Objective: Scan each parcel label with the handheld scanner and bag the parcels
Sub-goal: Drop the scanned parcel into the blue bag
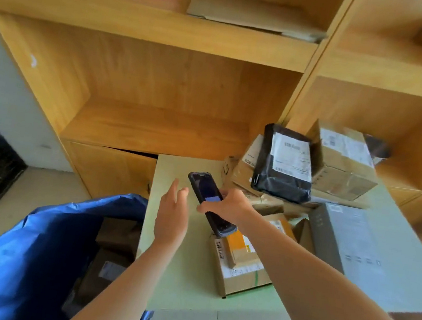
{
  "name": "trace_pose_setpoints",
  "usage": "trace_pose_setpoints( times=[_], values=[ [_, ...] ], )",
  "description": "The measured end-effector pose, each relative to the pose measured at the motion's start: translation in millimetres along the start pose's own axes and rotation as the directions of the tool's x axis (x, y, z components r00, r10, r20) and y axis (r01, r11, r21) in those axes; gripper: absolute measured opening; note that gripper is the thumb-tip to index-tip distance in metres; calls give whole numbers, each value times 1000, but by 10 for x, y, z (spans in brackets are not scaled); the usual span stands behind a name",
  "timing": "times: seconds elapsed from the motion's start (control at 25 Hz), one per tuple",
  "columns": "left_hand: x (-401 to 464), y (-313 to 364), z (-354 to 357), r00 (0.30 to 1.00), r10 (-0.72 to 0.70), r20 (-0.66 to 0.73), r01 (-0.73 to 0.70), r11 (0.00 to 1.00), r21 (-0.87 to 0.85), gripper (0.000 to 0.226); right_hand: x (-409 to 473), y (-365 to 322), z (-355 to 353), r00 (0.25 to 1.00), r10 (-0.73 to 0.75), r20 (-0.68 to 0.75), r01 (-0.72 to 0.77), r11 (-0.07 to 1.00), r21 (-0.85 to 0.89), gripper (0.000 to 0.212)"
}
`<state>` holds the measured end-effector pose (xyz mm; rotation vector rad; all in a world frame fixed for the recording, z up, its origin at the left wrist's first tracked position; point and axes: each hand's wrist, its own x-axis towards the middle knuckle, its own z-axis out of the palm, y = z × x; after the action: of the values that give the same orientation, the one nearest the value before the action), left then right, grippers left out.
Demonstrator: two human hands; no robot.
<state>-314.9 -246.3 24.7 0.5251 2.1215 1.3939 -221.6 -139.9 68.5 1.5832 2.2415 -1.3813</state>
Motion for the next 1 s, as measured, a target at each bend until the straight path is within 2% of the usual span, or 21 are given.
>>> trace_pose_setpoints(
  times=[0.2, 0.4, 0.56, 0.64, 0.72, 0.84, 0.92, 1.0],
  values=[
    [-317, -12, 742, 997, 25, 74, -30, 998, 59, 54, -141, 653, -722, 996, -42, 78, 65, 944, -324, 57],
    [-499, -301, 1025, 990, -32, 137, -3, 969, 248, 58, -318, 1169, -1214, 995, -27, 97, 88, 695, -713, 59],
    [-494, -325, 1079, 987, -11, 161, -45, 938, 344, 60, -345, 1256, -1398, 991, 5, 134, 114, 496, -861, 69],
    [-480, -318, 1077, 976, 21, 215, -107, 912, 396, 68, -328, 1243, -1434, 989, -9, 149, 138, 433, -891, 70],
    [-450, -318, 1066, 947, 61, 317, -215, 850, 481, 86, -315, 1224, -1458, 988, -35, 147, 149, 389, -909, 63],
    [-441, -342, 1116, 885, 47, 462, -369, 677, 637, 120, -315, 1194, -1506, 986, -108, 125, 150, 272, -950, 48],
    [-416, -373, 1180, 865, 16, 501, -413, 588, 696, 136, -292, 1187, -1544, 986, -126, 108, 134, 221, -966, 45],
    [-387, -403, 1227, 861, -3, 509, -428, 539, 726, 143, -262, 1198, -1577, 989, -122, 86, 108, 195, -975, 44]
  ],
)
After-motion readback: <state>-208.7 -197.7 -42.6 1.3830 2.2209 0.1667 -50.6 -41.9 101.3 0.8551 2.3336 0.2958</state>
